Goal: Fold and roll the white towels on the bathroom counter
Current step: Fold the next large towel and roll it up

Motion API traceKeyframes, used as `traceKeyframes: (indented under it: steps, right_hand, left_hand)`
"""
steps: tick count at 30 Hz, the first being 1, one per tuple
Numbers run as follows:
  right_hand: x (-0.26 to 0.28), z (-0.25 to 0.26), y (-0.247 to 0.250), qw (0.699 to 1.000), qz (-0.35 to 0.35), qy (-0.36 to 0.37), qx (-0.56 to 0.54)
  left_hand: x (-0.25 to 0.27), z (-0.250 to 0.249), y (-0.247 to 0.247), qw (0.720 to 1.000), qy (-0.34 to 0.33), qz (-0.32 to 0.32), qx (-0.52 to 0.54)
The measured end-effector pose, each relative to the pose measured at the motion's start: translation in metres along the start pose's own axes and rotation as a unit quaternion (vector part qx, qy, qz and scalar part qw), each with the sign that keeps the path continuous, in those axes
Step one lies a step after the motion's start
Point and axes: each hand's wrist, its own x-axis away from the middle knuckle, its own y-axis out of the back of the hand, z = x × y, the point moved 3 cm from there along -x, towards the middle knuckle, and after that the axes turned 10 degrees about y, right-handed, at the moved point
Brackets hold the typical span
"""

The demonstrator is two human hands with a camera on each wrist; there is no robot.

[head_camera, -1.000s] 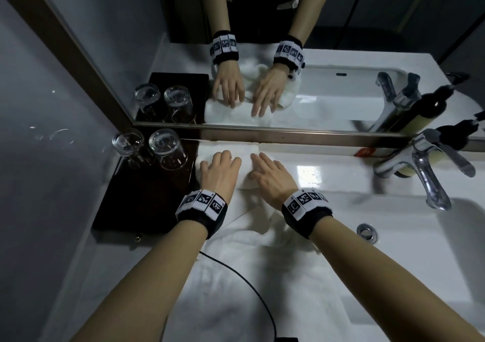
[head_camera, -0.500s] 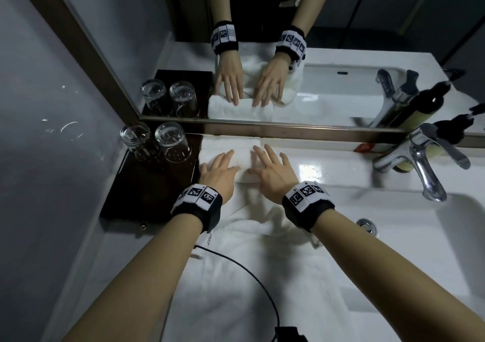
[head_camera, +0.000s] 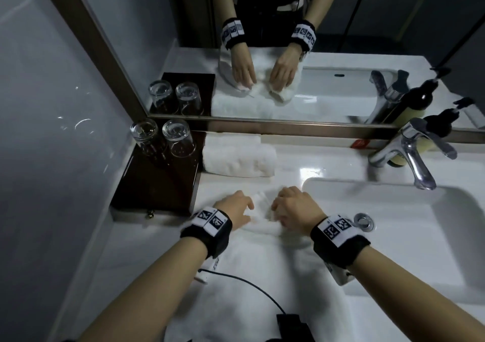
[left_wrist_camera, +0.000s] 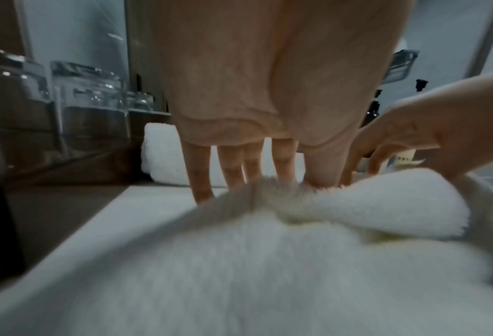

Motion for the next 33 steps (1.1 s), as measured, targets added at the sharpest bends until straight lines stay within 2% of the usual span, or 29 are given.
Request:
traceKeyframes:
  steps: [3,5,8,12,17,21,23,26,28,29,33]
  right_hand:
    - [0.016,0.000,-0.018,0.999,-0.025,-0.038,-0.003]
    - [0.022,-0.001,-0.024,0.997,-0.032,-0.062,-0.014]
    - [0.028,-0.001,-0.027,0.996,-0.031,-0.063,-0.056]
    - [0.037,0.003,-0.031,0.997,-0.033,-0.050,-0.048]
    - [0.042,-0.001,-0.030,0.993,-0.019,-0.112,-0.022]
    - [0.038,-0.003,-0.015,0.990,0.011,-0.116,0.078]
    - [0.034,-0.004,-0.005,0.990,-0.018,-0.102,0.092]
    - [0.032,-0.004,0.013,0.986,-0.150,-0.048,0.053]
    - [0.031,0.000,0.022,0.976,-0.216,-0.014,0.006]
    - [0.031,0.001,0.024,0.975,-0.219,-0.006,-0.019]
    - [0.032,0.003,0.007,0.994,-0.093,-0.031,-0.039]
  left_hand:
    - [0.004,-0.002,-0.016,0.999,0.006,-0.023,0.028]
    - [0.004,-0.003,-0.021,0.999,0.017,-0.011,0.033]
    - [0.001,-0.002,-0.028,0.998,0.043,0.019,0.044]
    - [-0.003,-0.005,-0.033,0.993,0.081,0.015,0.085]
    - [-0.002,-0.002,-0.025,0.985,0.073,-0.049,0.148]
    - [0.008,0.009,-0.006,0.967,0.080,-0.131,0.204]
    - [0.012,0.018,0.009,0.948,0.104,-0.181,0.238]
    - [0.018,0.035,0.029,0.905,0.126,-0.243,0.327]
    - [0.021,0.041,0.033,0.897,0.121,-0.246,0.347]
    - [0.022,0.042,0.033,0.901,0.112,-0.240,0.344]
    - [0.026,0.032,0.022,0.923,0.039,-0.193,0.332]
